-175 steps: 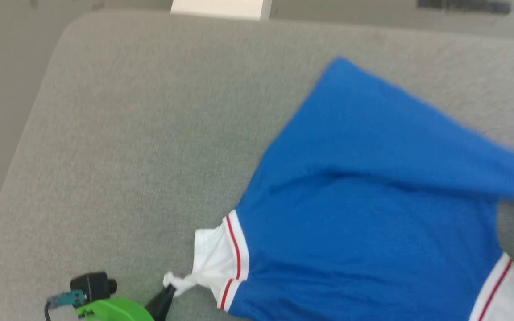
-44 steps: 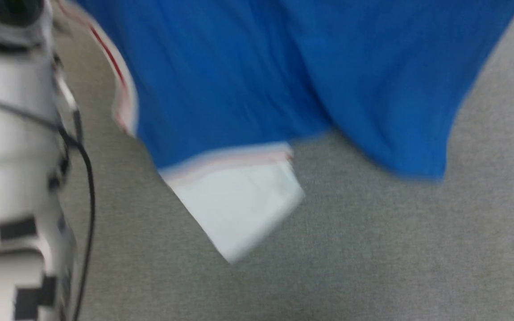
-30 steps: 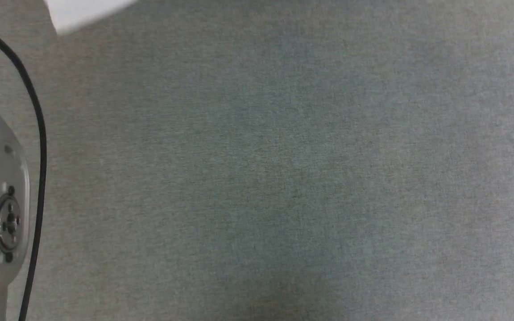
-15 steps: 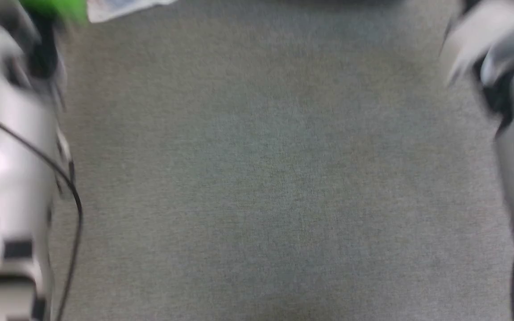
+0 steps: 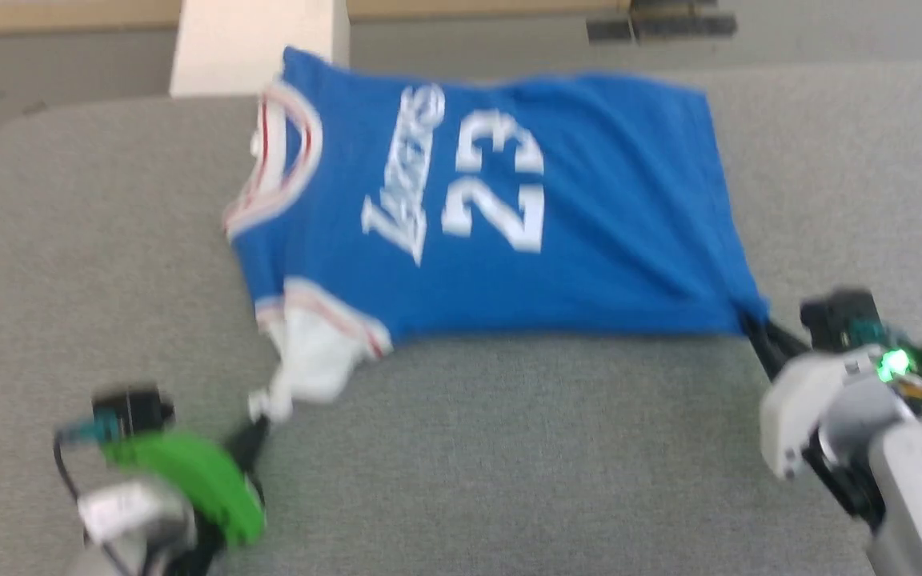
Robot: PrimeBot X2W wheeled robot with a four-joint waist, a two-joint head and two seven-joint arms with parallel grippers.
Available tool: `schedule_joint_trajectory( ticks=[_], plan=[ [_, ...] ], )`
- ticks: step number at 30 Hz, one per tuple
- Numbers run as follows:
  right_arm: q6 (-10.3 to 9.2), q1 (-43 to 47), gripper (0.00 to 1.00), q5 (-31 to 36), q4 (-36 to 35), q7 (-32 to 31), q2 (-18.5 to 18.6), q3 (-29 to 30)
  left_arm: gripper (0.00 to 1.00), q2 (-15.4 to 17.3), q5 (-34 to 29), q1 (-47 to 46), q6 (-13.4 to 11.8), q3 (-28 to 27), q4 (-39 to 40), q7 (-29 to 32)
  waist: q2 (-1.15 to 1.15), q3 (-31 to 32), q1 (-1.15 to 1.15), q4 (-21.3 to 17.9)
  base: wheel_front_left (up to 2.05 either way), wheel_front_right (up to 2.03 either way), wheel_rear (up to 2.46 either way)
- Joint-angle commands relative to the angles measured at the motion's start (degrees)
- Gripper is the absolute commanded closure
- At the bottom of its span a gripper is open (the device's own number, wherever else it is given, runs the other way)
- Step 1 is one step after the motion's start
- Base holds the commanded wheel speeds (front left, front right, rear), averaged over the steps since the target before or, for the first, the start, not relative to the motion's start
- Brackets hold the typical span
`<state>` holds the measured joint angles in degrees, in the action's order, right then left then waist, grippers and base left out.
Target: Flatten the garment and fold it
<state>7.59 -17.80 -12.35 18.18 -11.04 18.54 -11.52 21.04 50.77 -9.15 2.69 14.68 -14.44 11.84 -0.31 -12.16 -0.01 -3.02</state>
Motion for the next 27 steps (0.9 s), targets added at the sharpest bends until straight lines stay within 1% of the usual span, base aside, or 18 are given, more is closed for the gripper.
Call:
schedule_joint_trajectory(
  ticks=[1,5,9,15,18,20,24,27],
  plan=[
    [-0.1,2.6,1.0,-0.6,-1.5,-0.9,0.8,0.4,1.0,0.7,1.3,4.0,-1.2,0.1,2.0,1.2,0.31,4.8,0.01,1.4,0.0,0.0,0.0],
    [-0.1,9.2,1.0,-2.2,-5.7,-3.5,1.7,2.1,1.0,0.9,4.4,13.0,-3.9,-0.7,7.9,3.6,0.31,6.1,0.01,2.1,0.0,0.0,0.0],
    [-0.1,15.3,1.0,-3.2,-9.8,-6.2,0.9,5.0,1.0,1.9,5.9,20.0,-6.3,-1.3,13.4,5.3,0.31,6.8,0.01,2.9,0.0,0.0,0.0],
    [-0.1,23.2,1.0,-2.2,-15.8,-10.2,-0.8,9.0,1.0,3.2,6.7,27.1,-9.9,-2.1,19.6,7.0,0.31,7.2,0.01,3.6,0.0,0.0,0.0],
    [-0.1,25.6,1.0,-1.6,-17.8,-10.7,-1.8,10.0,1.0,4.1,5.9,28.8,-10.9,-2.3,21.1,6.8,0.31,7.2,0.01,3.8,0.0,0.0,0.0],
    [-0.1,26.7,1.0,-1.1,-18.9,-9.9,-3.0,11.0,1.0,4.0,4.5,28.6,-10.7,-2.4,22.1,4.9,0.31,7.1,0.01,4.0,0.0,0.0,0.0],
    [-0.1,27.8,1.0,0.7,-20.9,-4.6,-6.2,11.8,1.0,2.3,-0.2,25.6,-7.6,-1.3,23.0,-2.6,0.31,6.7,0.01,4.2,0.0,0.0,0.0],
    [-0.1,28.0,1.0,1.6,-20.8,0.0,-7.6,11.6,1.0,0.9,-4.5,22.4,-6.4,-0.3,21.9,-8.2,0.31,6.5,0.01,4.1,0.0,0.0,0.0]
  ],
)
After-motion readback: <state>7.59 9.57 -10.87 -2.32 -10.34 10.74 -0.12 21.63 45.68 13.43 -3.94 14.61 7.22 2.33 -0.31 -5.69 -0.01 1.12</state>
